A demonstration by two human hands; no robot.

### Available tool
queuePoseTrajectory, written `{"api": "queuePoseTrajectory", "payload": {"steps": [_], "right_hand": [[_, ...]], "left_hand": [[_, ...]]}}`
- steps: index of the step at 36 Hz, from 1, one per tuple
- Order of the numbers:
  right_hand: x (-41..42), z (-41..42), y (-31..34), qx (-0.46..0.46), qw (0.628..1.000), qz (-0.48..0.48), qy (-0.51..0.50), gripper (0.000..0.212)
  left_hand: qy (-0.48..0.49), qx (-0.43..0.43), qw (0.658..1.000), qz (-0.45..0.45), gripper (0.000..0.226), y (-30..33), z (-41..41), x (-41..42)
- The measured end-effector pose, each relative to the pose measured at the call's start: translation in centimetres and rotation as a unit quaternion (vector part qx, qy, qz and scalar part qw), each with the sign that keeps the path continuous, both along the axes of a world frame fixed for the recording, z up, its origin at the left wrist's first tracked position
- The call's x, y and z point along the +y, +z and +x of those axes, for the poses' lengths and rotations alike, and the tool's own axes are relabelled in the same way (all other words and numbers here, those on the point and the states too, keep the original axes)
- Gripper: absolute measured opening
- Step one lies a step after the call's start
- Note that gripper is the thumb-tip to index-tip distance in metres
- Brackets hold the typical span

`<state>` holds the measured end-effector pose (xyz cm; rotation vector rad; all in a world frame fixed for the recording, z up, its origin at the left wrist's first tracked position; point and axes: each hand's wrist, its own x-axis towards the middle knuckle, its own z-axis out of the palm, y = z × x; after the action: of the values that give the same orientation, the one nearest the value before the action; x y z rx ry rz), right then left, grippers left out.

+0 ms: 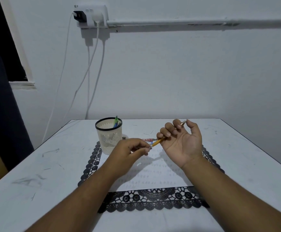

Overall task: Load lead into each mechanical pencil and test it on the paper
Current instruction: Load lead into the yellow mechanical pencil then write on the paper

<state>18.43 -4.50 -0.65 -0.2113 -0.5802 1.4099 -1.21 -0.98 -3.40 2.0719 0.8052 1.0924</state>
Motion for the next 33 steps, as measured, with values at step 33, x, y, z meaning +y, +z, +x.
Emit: {"api": "queuePoseTrajectory", "payload": {"steps": [33], "right_hand": [[3.2, -2.7, -3.7, -0.462, 0.881, -0.097, -0.018, 0.019]], "left_hand": [[0.131, 0.303, 0.943, 0.031, 0.015, -1.5, -11.8, 4.3]]}}
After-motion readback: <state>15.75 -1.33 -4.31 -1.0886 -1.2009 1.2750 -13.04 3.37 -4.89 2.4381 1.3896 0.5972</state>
